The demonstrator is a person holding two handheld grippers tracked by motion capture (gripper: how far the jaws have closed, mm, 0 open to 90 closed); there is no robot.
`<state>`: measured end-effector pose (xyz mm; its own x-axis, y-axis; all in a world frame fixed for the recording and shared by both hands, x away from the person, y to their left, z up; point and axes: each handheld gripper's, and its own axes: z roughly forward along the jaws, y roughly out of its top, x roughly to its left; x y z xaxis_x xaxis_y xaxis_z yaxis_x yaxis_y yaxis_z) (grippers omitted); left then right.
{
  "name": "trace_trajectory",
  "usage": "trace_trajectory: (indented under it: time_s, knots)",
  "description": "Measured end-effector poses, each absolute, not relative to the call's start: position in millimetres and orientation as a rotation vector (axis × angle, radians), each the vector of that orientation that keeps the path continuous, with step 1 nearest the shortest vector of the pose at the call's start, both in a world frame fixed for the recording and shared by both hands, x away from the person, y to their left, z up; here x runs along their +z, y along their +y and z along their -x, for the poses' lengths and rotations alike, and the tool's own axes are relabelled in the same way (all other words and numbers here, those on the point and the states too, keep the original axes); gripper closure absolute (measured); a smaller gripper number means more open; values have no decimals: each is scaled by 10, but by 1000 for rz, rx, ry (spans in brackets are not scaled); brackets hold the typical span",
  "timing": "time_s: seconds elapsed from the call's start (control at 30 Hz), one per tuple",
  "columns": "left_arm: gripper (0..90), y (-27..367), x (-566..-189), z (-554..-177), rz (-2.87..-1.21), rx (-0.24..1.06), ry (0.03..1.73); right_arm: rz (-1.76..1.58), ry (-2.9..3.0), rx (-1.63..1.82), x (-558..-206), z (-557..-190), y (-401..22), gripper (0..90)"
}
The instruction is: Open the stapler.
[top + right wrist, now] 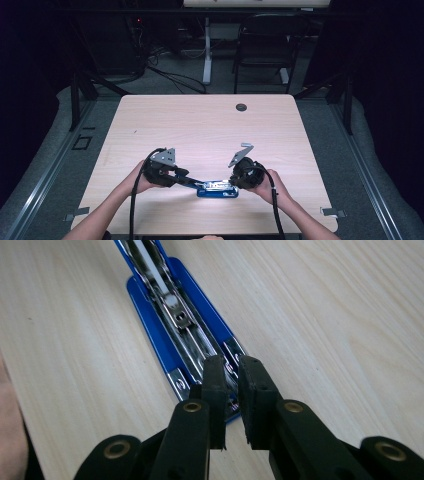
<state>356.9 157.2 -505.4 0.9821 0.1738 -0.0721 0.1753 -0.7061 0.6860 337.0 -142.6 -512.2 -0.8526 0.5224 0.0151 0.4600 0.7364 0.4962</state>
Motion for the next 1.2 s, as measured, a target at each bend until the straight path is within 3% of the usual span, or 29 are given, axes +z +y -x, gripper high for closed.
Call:
trace_trajectory:
  time_s: [0.37, 0.53, 1.2]
  knots:
    - [683, 1568, -5076, -3576, -2380, -3, 252, -853, 2830, 712, -5211, -3441, -1432, 828]
    - [711, 1503, -5179, -3540, -2469, 50, 218, -849, 2832, 715, -5227, -3443, -1418, 836]
    - [707, 1497, -5347, -3630, -2512, -31, 245, -843, 2826, 722, -5240, -3445, -1415, 828]
